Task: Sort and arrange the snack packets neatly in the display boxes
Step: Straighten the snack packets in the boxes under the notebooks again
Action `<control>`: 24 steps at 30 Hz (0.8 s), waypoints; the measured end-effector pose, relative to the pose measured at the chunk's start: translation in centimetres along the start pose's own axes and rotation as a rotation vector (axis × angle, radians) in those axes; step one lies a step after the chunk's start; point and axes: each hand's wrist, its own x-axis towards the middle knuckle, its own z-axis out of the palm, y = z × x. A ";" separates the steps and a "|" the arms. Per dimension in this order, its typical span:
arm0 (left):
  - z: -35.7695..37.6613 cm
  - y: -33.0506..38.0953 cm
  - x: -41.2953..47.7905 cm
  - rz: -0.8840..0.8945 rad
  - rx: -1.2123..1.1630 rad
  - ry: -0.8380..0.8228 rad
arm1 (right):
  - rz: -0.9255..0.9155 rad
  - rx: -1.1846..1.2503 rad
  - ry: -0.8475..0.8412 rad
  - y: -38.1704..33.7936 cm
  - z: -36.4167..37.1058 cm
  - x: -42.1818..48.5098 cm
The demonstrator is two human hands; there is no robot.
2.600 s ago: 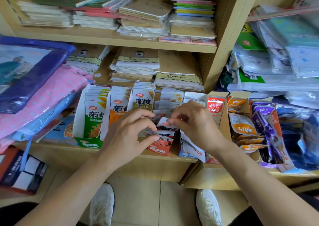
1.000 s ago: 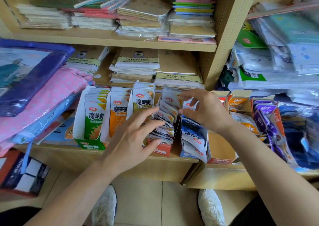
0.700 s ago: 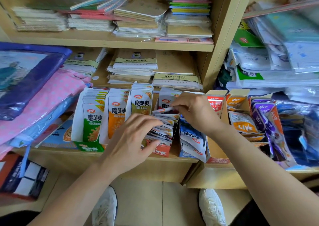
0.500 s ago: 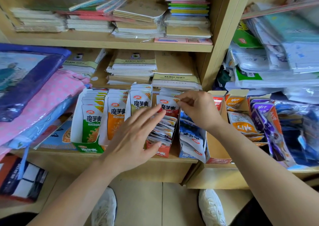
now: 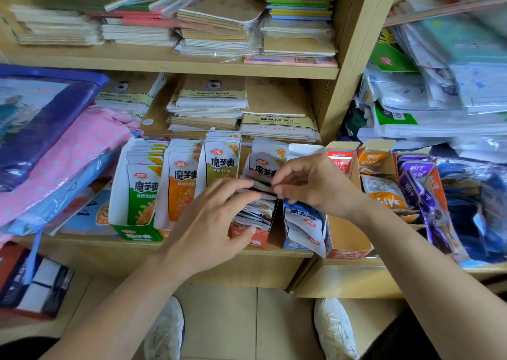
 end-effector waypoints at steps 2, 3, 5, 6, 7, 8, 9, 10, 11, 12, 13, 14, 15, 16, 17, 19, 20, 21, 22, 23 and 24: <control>0.1 -0.1 0.0 -0.003 0.008 -0.027 | -0.038 -0.155 0.025 0.6 0.1 0.2; 0.1 -0.2 0.1 -0.003 0.006 -0.041 | -0.062 -0.243 0.079 0.8 0.3 0.3; -0.1 -0.2 0.2 -0.003 0.010 -0.046 | -0.133 -0.392 0.256 1.1 0.8 0.4; -0.2 -0.2 0.2 0.000 0.021 -0.031 | -0.153 -0.428 0.341 1.2 1.2 0.4; -0.2 -0.1 0.2 0.004 0.031 -0.012 | -0.142 -0.425 0.403 1.3 1.5 0.6; -0.3 0.0 0.3 0.008 0.035 0.002 | -0.109 -0.403 0.448 1.4 1.7 0.9; -0.3 0.1 0.3 0.016 0.033 0.011 | -0.072 -0.376 0.480 1.5 1.9 1.2; -0.4 0.1 0.3 0.026 0.027 0.017 | -0.028 -0.354 0.502 1.5 1.9 1.5; -0.4 0.2 0.2 0.039 0.022 0.023 | 0.019 -0.317 0.507 1.5 1.9 1.8; -0.4 0.1 0.2 0.051 0.014 0.028 | 0.070 -0.245 0.496 1.4 1.9 1.9; -0.5 -0.1 0.2 0.059 0.005 0.028 | 0.117 -0.136 0.473 1.2 1.9 2.0; -0.5 -0.2 0.2 0.060 -0.003 0.020 | 0.157 -0.007 0.440 0.9 1.8 2.0; -0.6 -0.3 0.3 0.055 -0.011 0.007 | 0.179 0.127 0.406 0.5 1.6 1.9; -0.7 -0.4 0.4 0.046 -0.019 -0.007 | 0.179 0.245 0.372 0.2 1.3 1.7; -0.7 -0.4 0.5 0.036 -0.029 -0.022 | 0.157 0.329 0.334 0.0 1.1 1.5; -0.8 -0.6 0.9 0.020 -0.040 -0.065 | 0.065 0.305 0.255 0.1 0.7 1.0; -0.8 -0.7 1.2 0.013 -0.047 -0.090 | 0.010 0.181 0.221 0.3 0.6 0.8; -0.8 -0.8 1.4 0.006 -0.059 -0.113 | -0.040 0.037 0.191 0.5 0.7 0.5; -0.9 -0.8 1.6 -0.002 -0.073 -0.134 | -0.090 -0.084 0.173 0.6 0.9 0.4; -1.0 -0.9 1.8 -0.008 -0.081 -0.149 | -0.141 -0.159 0.167 0.7 1.1 0.4; -1.1 -1.0 2.0 -0.012 -0.082 -0.158 | -0.187 -0.191 0.163 0.7 1.2 0.4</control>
